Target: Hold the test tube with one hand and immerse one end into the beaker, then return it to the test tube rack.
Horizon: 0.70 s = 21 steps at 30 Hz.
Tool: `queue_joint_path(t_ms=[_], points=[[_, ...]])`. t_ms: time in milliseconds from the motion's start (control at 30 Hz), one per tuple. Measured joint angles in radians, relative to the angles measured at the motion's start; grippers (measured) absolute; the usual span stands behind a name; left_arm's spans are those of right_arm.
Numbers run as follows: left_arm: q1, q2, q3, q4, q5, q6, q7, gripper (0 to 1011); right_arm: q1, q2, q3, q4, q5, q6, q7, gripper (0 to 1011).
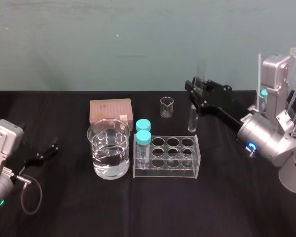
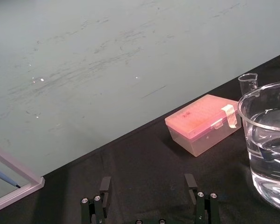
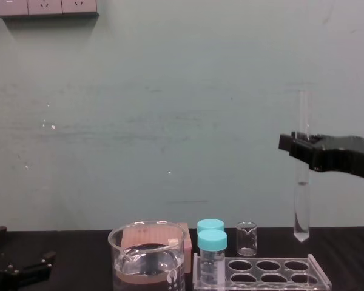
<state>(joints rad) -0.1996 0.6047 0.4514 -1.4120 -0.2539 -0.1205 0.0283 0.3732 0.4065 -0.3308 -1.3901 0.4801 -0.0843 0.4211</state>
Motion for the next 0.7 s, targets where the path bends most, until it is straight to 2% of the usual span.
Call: queue_joint_path(t_ms=[700], points=[[0.0,0.0,0.0,0.0,0.0,0.0,0.0,1000,-0.029,-0.029,0.021,0.037,0.005,0.01,0.035,227]])
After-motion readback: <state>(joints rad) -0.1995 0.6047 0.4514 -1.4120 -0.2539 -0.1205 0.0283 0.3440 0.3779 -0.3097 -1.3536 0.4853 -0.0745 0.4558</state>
